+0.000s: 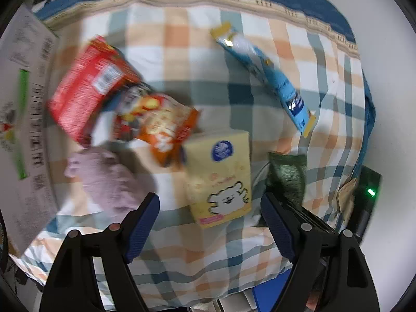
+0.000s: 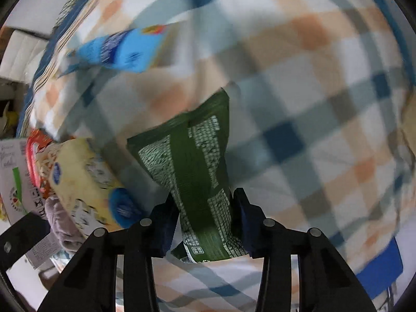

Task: Organize soft objects
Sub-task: 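Grasp the yellow tissue pack with the left tool while the right tool grasps the green bag, then carry both items into the box and open both tools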

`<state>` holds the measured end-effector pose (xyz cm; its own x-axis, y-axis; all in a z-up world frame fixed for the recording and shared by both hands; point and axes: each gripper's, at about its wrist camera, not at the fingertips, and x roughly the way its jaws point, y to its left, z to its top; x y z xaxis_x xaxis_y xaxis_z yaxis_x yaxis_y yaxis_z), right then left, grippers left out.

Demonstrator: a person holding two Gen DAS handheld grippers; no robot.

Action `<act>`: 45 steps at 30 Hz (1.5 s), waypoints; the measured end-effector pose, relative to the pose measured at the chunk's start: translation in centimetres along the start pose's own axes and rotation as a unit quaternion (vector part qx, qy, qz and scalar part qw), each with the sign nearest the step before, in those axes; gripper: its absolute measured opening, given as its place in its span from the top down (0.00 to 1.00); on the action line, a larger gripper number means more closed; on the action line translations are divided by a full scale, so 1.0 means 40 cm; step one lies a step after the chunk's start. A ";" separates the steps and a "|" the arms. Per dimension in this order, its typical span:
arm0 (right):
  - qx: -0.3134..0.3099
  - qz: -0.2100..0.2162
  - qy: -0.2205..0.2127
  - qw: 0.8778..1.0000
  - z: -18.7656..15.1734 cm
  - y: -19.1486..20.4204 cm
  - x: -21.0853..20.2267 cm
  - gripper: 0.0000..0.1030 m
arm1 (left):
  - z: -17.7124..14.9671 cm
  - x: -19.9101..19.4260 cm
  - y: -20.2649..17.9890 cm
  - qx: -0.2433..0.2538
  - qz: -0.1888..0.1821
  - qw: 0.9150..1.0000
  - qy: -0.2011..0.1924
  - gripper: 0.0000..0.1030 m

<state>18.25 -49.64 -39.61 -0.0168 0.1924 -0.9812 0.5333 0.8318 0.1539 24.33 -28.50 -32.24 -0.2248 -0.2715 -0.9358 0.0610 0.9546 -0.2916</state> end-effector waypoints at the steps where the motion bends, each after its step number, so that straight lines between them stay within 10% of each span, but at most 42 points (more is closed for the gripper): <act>1: 0.008 -0.006 -0.001 1.000 -0.002 -0.027 0.002 0.59 | 0.005 0.024 -0.009 -0.001 0.002 1.000 0.011 0.23; 7: 0.026 0.007 0.003 1.000 0.001 -0.135 0.053 0.58 | 0.028 0.145 -0.059 0.004 0.038 0.998 0.046 0.23; 20: 0.029 -0.009 0.009 1.000 0.011 -0.233 0.259 0.63 | -0.019 0.148 -0.068 0.030 0.076 0.997 -0.010 0.40; 33: -0.025 0.035 -0.039 0.998 -0.091 -0.229 0.261 0.66 | -0.186 -0.115 -0.032 0.067 0.022 0.991 -0.115 0.40; 45: -0.194 0.125 -0.085 0.969 -0.210 0.047 0.318 0.66 | -0.213 -0.488 0.376 0.004 0.047 0.973 -0.226 0.40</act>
<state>11.92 -41.24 -50.80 0.2285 0.3527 -0.9074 0.1448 0.9094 0.3899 21.33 -7.80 -16.69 0.2326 -0.2108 -0.9495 0.0690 0.9774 -0.2001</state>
